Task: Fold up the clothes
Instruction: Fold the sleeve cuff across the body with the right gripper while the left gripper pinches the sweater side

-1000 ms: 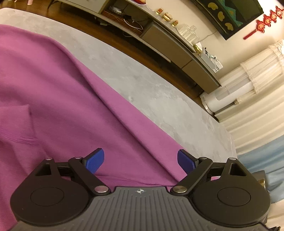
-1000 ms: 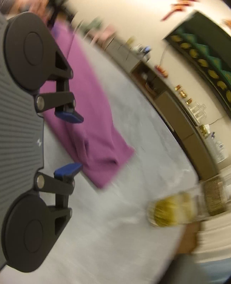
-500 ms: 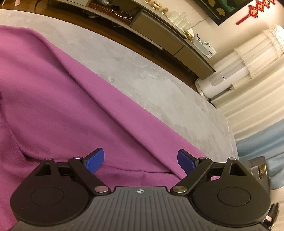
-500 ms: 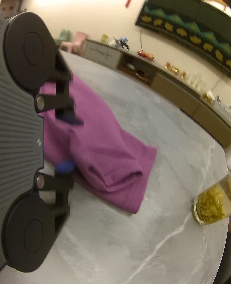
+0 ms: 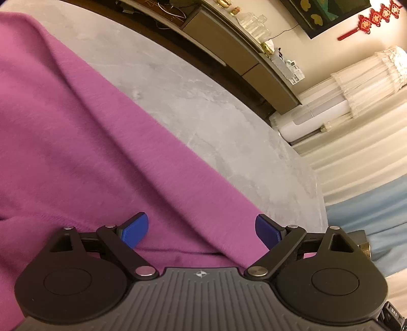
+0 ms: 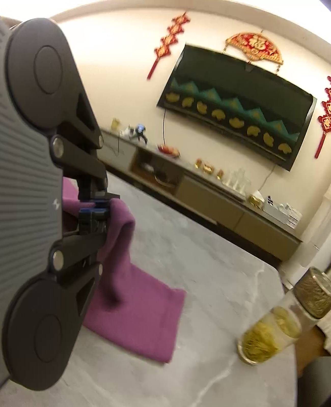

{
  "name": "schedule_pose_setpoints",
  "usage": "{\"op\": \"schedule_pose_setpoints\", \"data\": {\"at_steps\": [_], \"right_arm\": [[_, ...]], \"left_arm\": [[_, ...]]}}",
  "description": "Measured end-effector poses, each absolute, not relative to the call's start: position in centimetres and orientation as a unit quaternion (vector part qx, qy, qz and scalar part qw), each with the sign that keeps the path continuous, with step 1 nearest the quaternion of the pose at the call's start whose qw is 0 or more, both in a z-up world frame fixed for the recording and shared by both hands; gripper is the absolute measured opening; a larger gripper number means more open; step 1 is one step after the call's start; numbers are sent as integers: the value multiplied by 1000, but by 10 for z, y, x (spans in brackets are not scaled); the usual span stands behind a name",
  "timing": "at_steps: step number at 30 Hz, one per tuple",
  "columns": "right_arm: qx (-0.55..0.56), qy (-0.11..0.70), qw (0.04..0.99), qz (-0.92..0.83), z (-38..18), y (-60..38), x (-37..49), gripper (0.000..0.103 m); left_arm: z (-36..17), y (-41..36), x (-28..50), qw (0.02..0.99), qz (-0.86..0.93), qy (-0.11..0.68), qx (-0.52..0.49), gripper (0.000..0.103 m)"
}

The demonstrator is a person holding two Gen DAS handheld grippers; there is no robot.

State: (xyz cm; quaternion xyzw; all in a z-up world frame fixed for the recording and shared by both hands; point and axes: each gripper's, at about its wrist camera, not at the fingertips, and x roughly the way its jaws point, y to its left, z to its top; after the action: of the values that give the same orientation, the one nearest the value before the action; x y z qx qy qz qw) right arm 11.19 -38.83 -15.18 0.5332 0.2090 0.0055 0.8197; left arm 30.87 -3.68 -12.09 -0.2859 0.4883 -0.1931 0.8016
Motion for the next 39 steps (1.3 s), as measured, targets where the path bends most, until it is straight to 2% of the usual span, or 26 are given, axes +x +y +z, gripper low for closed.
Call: {"op": "schedule_pose_setpoints", "data": {"at_steps": [10,11,13,14,15,19,22,24,28,29,35,38,39], "right_arm": [[555,186,810,40,-154,-413,101,4],[554,188,810,38,-155,-414,101,4],[553,194,810,31,-157,-414,104,4],[550,199,811,27,-159,-415,105,4],[544,208,813,18,-160,-416,108,4],[495,259,829,-26,-165,-421,147,4],[424,212,880,-13,-132,-424,155,4],[383,207,900,5,-122,-422,141,4],[452,355,817,-47,-201,-443,135,4],[472,370,799,-46,-212,-447,134,4],[430,367,823,-53,-204,-444,130,4],[379,297,876,-37,-168,-435,118,4],[363,266,893,-28,-154,-433,111,4]], "left_arm": [[-131,-40,332,790,-215,472,-326,89],[-132,-40,334,790,-213,471,-331,83],[-135,-42,338,787,-206,473,-338,47],[-137,-43,339,787,-203,473,-340,14],[-137,-43,338,790,-201,472,-335,4],[-97,-42,317,835,-180,430,-293,2],[-55,-33,269,854,-177,392,-292,2],[-53,-45,225,858,-177,417,-241,2],[-93,-54,185,846,-138,467,-217,2],[-101,-56,179,844,-129,475,-214,2],[-88,-72,180,874,-113,428,-202,2],[-56,-64,154,896,-134,355,-233,2],[-59,-67,145,897,-135,360,-217,2]]}}
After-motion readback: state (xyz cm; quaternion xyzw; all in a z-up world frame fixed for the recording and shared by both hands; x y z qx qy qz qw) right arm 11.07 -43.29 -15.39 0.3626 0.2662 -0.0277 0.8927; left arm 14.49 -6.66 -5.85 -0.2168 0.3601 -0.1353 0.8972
